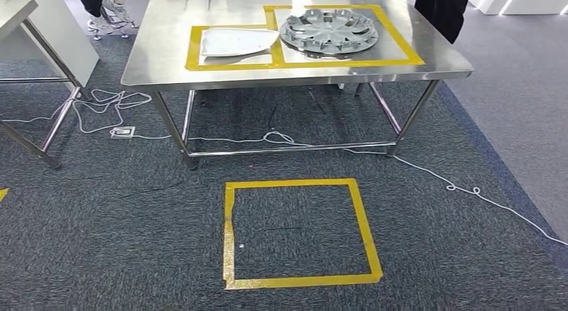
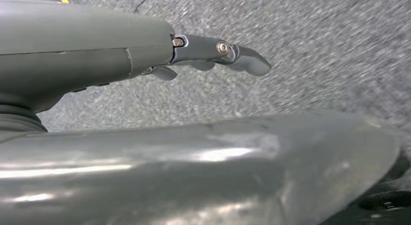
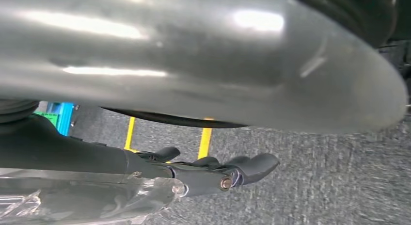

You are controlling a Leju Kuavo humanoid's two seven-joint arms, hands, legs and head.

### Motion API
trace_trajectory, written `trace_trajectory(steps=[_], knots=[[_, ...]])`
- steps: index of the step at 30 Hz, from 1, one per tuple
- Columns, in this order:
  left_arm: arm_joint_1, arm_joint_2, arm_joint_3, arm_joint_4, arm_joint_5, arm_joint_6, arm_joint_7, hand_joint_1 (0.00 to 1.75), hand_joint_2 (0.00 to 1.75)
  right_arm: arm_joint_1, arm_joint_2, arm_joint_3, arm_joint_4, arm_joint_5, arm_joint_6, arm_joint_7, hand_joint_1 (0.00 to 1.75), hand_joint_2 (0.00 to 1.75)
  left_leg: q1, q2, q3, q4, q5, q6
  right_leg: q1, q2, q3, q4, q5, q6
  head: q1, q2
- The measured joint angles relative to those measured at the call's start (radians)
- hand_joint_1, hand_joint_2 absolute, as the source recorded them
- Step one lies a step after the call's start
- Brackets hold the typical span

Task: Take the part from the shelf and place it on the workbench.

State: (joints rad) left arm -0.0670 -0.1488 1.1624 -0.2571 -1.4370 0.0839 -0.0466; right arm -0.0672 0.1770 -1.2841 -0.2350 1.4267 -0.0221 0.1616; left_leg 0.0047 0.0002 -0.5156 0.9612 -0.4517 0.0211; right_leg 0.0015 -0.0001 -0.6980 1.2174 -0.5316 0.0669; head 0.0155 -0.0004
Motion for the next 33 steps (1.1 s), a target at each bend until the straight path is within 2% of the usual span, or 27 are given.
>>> trace_trajectory(steps=[1,2,3,4,6,7,8,12,13,16,17,21,33], knots=[[0.001,0.0,0.0,0.0,0.0,0.0,0.0,0.0,0.0,0.0,0.0,0.0,0.0,0.0,0.0,0.0,0.0,0.0,0.0,0.0,-0.012,0.0,0.009,-0.001,-0.001,0.0,-0.01,0.053,-0.022,0.002,0.0,0.0],[0.001,0.0,0.0,0.0,0.0,0.0,0.0,0.0,0.0,0.0,0.0,0.0,0.0,0.0,0.0,0.0,0.0,0.0,0.0,0.001,-0.023,0.001,0.018,-0.002,-0.001,0.0,-0.002,0.071,-0.022,0.002,0.0,0.0],[0.001,0.0,0.0,0.0,0.0,0.0,0.0,0.0,0.0,0.0,0.0,0.0,0.0,0.0,0.0,0.0,0.0,0.0,0.0,0.001,-0.033,0.001,0.026,-0.003,-0.002,0.0,0.026,0.049,-0.005,0.001,0.0,0.0],[0.001,0.0,0.0,0.0,0.0,0.0,0.0,0.0,0.0,0.0,0.0,0.0,0.0,0.0,0.0,0.0,0.0,0.0,0.0,0.001,-0.041,0.001,0.034,-0.006,-0.002,0.0,0.076,-0.013,0.02,-0.001,0.0,0.0],[0.001,0.0,0.0,0.0,0.0,-0.001,0.0,0.0,0.0,-0.004,0.0,0.0,0.0,0.0,0.0,0.0,0.0,0.0,-0.001,0.0,-0.053,0.002,0.046,-0.014,-0.001,0.001,0.185,-0.169,0.045,-0.008,-0.001,0.0],[0.0,0.0,0.0,0.0,0.0,-0.003,0.0,0.0,0.0,-0.006,0.0,0.0,0.0,0.0,0.0,-0.001,0.0,0.0,-0.002,0.0,-0.056,0.002,0.05,-0.02,0.001,0.001,0.217,-0.223,0.046,-0.013,-0.001,0.0],[-0.001,0.0,0.0,0.0,0.001,-0.005,0.0,0.0,0.0,-0.007,0.0,0.0,0.0,0.0,0.0,-0.001,0.0,0.0,-0.004,0.0,-0.058,0.004,0.052,-0.023,0.002,0.002,0.229,-0.249,0.041,-0.017,-0.002,0.0],[0.0,0.001,0.0,0.0,0.002,-0.01,0.001,0.0,0.0,-0.004,0.0,0.0,0.0,0.0,0.0,-0.001,0.0,0.0,-0.006,-0.001,-0.065,0.002,0.038,-0.003,0.004,0.003,0.215,-0.254,0.051,-0.027,-0.007,0.0],[0.001,0.001,0.0,0.0,0.002,-0.011,0.001,0.0,0.44,-0.004,0.0,0.0,0.0,-0.001,0.0,-0.001,0.0,0.0,-0.005,-0.001,-0.066,-0.002,0.052,-0.005,0.006,0.003,0.211,-0.253,0.055,-0.031,-0.008,0.0],[0.001,0.001,0.0,0.0,0.003,-0.014,0.0,0.0,1.75,-0.002,0.0,0.0,0.0,-0.001,0.001,-0.001,0.0,0.0,0.0,-0.001,-0.069,-0.014,0.089,-0.028,0.011,0.003,0.201,-0.25,0.063,-0.038,-0.008,0.0],[0.001,0.001,0.0,0.0,0.004,-0.017,0.0,0.0,1.75,-0.002,0.0,0.0,0.0,-0.001,0.001,-0.001,0.0,0.0,0.001,-0.001,-0.071,-0.015,0.091,-0.034,0.011,0.003,0.198,-0.249,0.064,-0.04,-0.007,0.0],[0.001,0.001,0.0,0.002,0.01,-0.037,-0.001,0.0,1.75,-0.002,0.0,0.0,0.0,-0.001,0.001,-0.002,0.0,0.0,0.002,-0.002,-0.077,-0.015,0.095,-0.039,0.013,0.003,0.191,-0.246,0.067,-0.042,-0.007,0.0],[0.001,0.003,0.0,0.005,0.012,-0.052,-0.003,0.0,1.75,-0.002,0.0,0.0,0.0,-0.001,0.002,-0.003,0.0,0.0,0.0,-0.002,-0.085,-0.015,0.098,-0.038,0.009,0.003,0.184,-0.246,0.071,-0.037,-0.007,0.0]])
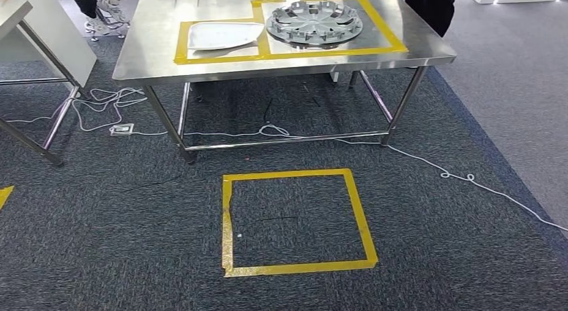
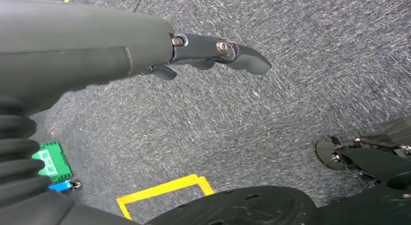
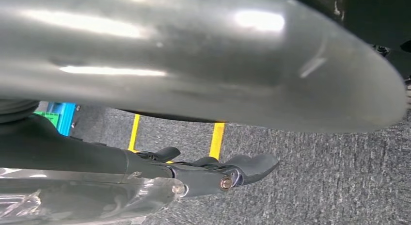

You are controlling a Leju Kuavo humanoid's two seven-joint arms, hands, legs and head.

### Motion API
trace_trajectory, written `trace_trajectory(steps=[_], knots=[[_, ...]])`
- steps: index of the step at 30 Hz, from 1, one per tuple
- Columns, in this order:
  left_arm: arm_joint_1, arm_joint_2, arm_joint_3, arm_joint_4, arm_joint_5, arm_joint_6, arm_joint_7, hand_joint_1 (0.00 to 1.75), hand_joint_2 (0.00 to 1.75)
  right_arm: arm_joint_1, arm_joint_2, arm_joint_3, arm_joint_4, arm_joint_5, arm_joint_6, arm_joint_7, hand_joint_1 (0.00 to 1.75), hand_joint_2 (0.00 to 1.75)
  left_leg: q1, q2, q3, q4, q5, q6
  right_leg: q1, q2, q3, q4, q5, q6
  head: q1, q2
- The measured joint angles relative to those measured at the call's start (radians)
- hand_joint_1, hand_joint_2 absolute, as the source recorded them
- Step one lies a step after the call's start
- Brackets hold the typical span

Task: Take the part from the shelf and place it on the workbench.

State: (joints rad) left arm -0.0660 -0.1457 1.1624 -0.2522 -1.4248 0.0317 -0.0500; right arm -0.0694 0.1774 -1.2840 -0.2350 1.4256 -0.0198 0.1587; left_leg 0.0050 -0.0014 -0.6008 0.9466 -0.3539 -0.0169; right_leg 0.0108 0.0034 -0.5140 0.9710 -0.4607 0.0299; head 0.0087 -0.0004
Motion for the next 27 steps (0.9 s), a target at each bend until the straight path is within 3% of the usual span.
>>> trace_trajectory(steps=[1,5,27], knots=[[0.0,0.0,0.0,0.0,0.0,0.0,0.0,0.0,1.75,0.0,0.0,0.0,0.0,0.0,0.0,0.0,0.0,0.0,0.0,0.0,0.0,0.0,0.0,0.0,0.0,0.0,0.0,0.0,0.0,0.0,0.0,0.0],[-0.001,0.001,0.0,0.0,0.0,0.0,0.0,0.0,0.0,0.0,0.0,0.0,0.0,0.0,0.001,0.0,0.0,0.0,-0.001,0.0,-0.002,0.0,0.001,0.001,0.0,0.0,-0.002,0.0,0.002,0.0,0.0,0.0],[0.0,0.001,0.0,0.0,0.0,-0.001,0.003,0.0,0.0,0.0,0.0,0.0,0.0,-0.009,-0.006,-0.012,0.0,0.0,-0.001,0.0,-0.004,0.0,0.004,0.003,0.0,0.0,-0.004,0.0,0.004,0.001,0.0,0.0]])
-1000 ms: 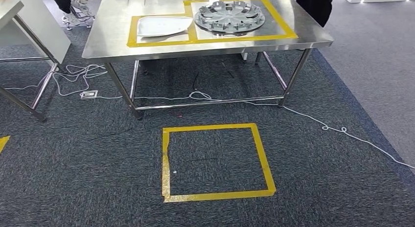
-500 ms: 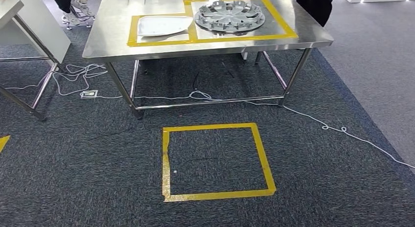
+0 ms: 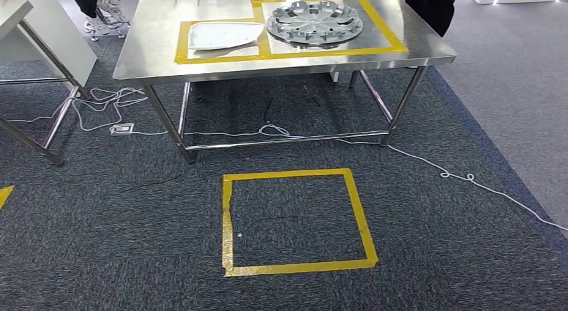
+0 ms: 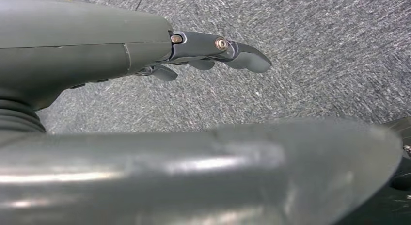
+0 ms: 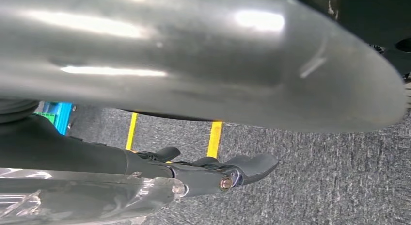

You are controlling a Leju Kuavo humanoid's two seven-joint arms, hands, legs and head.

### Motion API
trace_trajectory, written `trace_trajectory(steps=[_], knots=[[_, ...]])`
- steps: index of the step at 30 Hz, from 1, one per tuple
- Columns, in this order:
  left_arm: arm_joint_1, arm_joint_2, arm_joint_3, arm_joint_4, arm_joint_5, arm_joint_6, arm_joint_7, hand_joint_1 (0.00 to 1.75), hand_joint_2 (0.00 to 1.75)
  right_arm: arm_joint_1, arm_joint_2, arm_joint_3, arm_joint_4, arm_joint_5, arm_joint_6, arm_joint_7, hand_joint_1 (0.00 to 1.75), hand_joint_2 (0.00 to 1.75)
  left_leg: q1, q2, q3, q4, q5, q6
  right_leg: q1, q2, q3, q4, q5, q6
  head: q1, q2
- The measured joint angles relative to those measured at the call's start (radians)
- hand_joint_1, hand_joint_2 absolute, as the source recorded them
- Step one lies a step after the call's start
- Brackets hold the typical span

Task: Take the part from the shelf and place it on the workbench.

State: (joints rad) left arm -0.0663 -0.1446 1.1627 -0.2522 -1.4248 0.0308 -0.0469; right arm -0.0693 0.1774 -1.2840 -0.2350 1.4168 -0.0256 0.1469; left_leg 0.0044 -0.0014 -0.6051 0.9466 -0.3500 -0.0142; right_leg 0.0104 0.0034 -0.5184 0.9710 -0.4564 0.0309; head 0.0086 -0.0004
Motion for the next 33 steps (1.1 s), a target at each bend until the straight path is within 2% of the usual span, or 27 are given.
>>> trace_trajectory(steps=[33], knots=[[0.0,0.002,0.0,0.0,-0.001,0.001,0.0,0.0,0.0,0.0,0.0,0.0,0.0,-0.003,0.004,-0.014,0.0,0.0,0.0,0.0,0.0,0.0,0.0,0.0,0.0,0.0,0.0,0.0,0.0,0.0,0.0,0.0]])
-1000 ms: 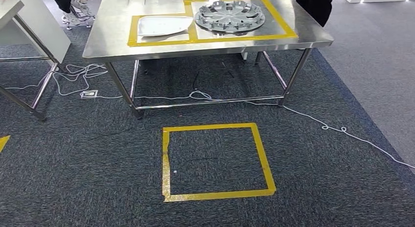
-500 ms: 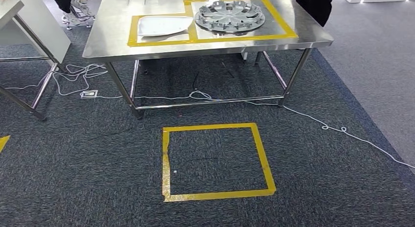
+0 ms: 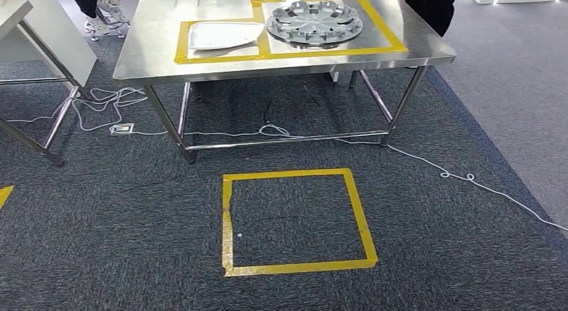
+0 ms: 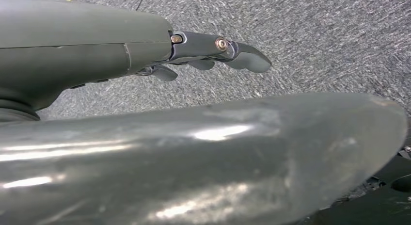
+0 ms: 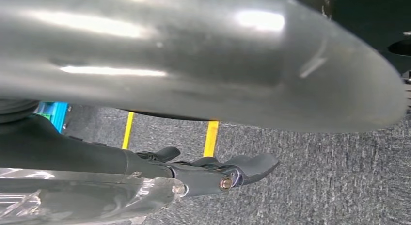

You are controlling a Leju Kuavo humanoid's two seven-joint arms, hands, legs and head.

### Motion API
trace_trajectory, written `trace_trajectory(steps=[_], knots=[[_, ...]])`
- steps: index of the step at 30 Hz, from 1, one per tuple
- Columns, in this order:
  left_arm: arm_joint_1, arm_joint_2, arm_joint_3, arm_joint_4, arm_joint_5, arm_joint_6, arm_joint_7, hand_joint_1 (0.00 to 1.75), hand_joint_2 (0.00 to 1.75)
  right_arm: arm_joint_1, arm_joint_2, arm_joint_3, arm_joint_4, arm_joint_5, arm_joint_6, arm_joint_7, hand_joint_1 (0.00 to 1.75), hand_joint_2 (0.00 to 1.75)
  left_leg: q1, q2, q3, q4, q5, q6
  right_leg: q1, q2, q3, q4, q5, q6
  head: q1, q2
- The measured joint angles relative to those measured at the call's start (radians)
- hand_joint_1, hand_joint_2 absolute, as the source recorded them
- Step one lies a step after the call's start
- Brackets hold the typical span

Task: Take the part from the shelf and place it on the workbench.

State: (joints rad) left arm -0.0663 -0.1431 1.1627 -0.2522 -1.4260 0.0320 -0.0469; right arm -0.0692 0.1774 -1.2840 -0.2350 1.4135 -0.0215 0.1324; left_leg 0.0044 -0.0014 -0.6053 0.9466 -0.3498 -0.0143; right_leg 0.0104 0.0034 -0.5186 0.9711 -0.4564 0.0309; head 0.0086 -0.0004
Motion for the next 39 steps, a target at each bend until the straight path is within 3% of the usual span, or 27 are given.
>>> trace_trajectory(steps=[16,24,26,29,30,31,32,34,35,37,39], knots=[[0.0,0.001,0.0,0.0,0.0,0.001,0.0,0.0,0.0,0.0,0.0,0.0,0.0,-0.001,0.006,0.003,0.0,0.0,-0.005,0.0,-0.002,0.004,-0.003,0.004,-0.003,0.0,-0.001,0.0,0.0,0.003,0.0,0.0],[-0.001,0.002,0.0,0.0,-0.002,0.002,0.0,0.0,0.0,0.0,0.0,0.0,0.0,-0.001,0.003,0.004,0.0,0.0,-0.004,0.002,-0.007,0.01,-0.009,0.022,-0.008,0.002,0.0,0.002,-0.006,0.021,0.0,0.0],[-0.001,0.002,0.0,0.001,-0.002,0.002,0.0,0.0,0.0,0.0,-0.001,0.0,0.0,-0.001,0.002,0.004,0.0,0.0,0.002,0.009,-0.006,0.003,-0.005,0.028,-0.009,0.003,-0.019,0.05,-0.044,0.03,0.003,0.0],[-0.002,0.002,0.0,0.002,-0.002,0.003,0.0,0.0,0.0,0.001,-0.001,0.0,0.0,-0.001,0.002,0.005,0.0,0.0,0.004,0.024,-0.009,0.003,-0.004,0.03,-0.018,0.002,-0.103,0.242,-0.152,0.044,0.008,0.0],[-0.002,0.002,0.0,0.002,-0.002,0.003,0.0,0.0,0.0,0.002,-0.001,0.0,0.0,-0.001,0.001,0.005,0.0,0.0,0.005,0.03,-0.011,0.003,-0.002,0.028,-0.021,0.002,-0.12,0.283,-0.166,0.048,0.008,0.0],[-0.002,0.002,0.0,0.002,-0.002,0.003,0.0,0.0,0.0,0.003,-0.001,0.0,0.0,-0.001,0.001,0.006,0.0,0.0,0.007,0.037,-0.013,0.003,-0.001,0.025,-0.024,0.0,-0.118,0.285,-0.16,0.052,0.008,0.0],[-0.002,0.002,0.0,0.002,-0.002,0.003,0.0,0.0,0.0,0.004,-0.001,0.0,0.0,-0.001,0.0,0.006,0.0,0.0,0.009,0.043,-0.014,0.005,0.001,0.021,-0.028,-0.005,-0.095,0.245,-0.135,0.056,0.008,0.0],[-0.002,0.003,0.0,0.003,-0.003,0.003,0.0,0.0,0.0,0.002,0.0,0.0,0.0,-0.001,-0.001,0.006,0.0,0.0,0.014,0.057,-0.016,0.012,0.002,0.008,-0.033,-0.043,-0.019,0.103,-0.071,0.064,0.009,0.0],[-0.001,0.003,0.0,0.003,-0.004,0.003,0.0,0.0,0.0,0.0,0.0,0.0,0.001,-0.001,-0.001,0.007,0.0,0.0,0.014,0.064,-0.015,0.016,0.0,0.0,-0.034,-0.062,0.007,0.049,-0.048,0.062,0.01,0.0],[-0.001,0.005,0.0,0.003,-0.004,0.003,0.0,0.0,0.0,-0.005,0.002,0.0,0.001,-0.001,-0.001,0.006,0.0,0.0,0.015,0.079,-0.009,0.017,-0.002,-0.017,-0.032,-0.076,0.014,0.019,-0.034,0.042,0.007,0.0],[0.0,0.004,0.0,0.003,-0.005,0.003,0.0,0.0,0.0,-0.004,0.002,0.001,0.001,-0.001,-0.002,0.006,0.0,0.0,0.021,0.094,-0.002,0.011,-0.001,-0.033,-0.027,-0.053,0.006,0.02,-0.023,0.018,0.003,0.0]])
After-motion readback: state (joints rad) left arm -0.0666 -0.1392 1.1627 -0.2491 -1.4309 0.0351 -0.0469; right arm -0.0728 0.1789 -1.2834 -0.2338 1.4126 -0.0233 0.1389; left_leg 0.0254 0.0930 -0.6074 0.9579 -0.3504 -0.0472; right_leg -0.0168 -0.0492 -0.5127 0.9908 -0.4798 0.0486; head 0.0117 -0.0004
